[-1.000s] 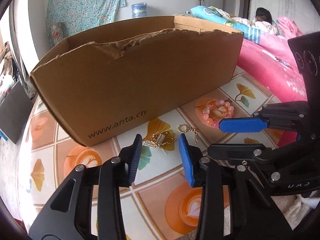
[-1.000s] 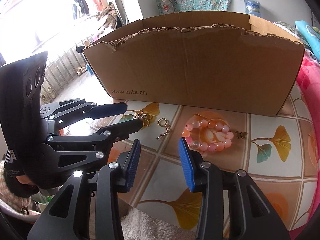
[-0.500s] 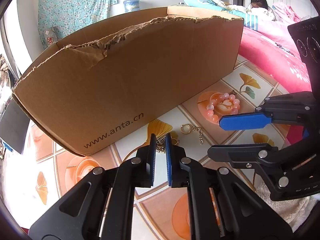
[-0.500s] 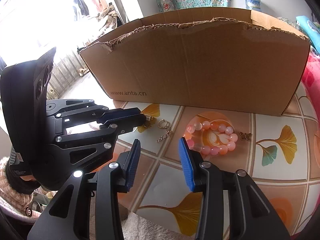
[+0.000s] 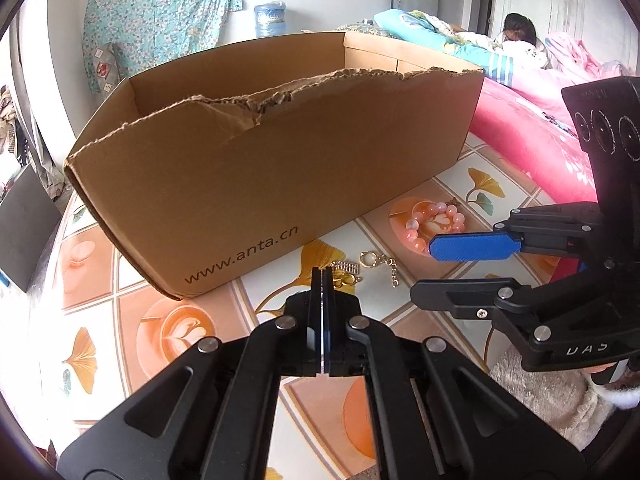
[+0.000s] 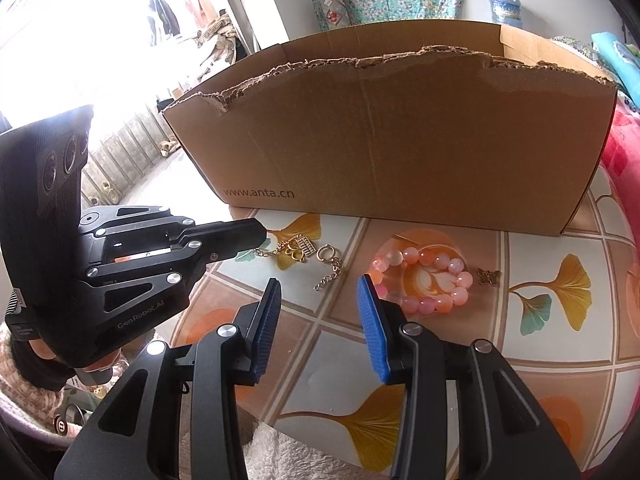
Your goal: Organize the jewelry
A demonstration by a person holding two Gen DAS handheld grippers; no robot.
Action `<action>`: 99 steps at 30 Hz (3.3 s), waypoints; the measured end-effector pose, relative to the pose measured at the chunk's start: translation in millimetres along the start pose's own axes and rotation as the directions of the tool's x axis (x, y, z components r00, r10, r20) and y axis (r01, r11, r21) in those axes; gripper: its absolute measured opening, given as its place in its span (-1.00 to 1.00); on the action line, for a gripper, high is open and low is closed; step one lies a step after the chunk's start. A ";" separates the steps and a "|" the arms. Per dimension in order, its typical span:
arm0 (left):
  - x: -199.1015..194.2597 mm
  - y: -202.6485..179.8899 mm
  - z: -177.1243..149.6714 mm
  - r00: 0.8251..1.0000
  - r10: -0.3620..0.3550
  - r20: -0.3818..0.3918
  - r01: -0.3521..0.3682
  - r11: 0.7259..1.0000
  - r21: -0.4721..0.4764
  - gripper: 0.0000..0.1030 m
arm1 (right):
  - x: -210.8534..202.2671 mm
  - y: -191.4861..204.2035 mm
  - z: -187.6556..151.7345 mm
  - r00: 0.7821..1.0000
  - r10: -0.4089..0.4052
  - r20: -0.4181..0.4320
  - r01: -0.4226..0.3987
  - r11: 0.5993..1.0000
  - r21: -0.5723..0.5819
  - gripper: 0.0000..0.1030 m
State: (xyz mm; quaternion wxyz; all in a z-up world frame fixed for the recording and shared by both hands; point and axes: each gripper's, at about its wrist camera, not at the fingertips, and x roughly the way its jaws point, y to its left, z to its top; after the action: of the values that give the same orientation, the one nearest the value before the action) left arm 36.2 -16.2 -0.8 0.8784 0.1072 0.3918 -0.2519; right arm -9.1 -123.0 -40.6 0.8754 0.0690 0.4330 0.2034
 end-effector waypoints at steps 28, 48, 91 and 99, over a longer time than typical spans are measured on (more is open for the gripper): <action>6.0 10.6 -15.6 0.999 0.031 -0.033 -0.031 1.000 0.003 -0.95 | 4.8 6.3 8.5 1.000 0.016 -0.003 -0.016 1.000 -0.020 -0.24; -29.2 40.7 -19.2 0.992 0.020 0.126 -0.002 0.991 -0.135 -1.00 | 16.2 35.8 22.6 0.999 -0.036 -0.002 0.035 0.992 -0.124 -0.31; -43.0 35.7 -33.6 0.987 0.007 0.161 0.013 0.992 -0.122 -1.00 | 8.1 11.0 50.5 0.996 0.001 -0.092 -0.012 0.992 -0.127 -0.71; -33.1 35.8 -35.1 0.991 0.002 0.134 0.015 0.992 -0.124 -1.00 | 29.0 8.0 31.2 0.980 -0.124 -0.155 0.103 0.985 -0.138 -0.60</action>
State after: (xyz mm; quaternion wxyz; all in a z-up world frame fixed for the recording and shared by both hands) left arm 14.0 39.7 0.0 0.9068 0.0338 0.3474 -0.2364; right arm 28.7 -101.9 -40.2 0.8498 -0.0298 0.4923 0.1857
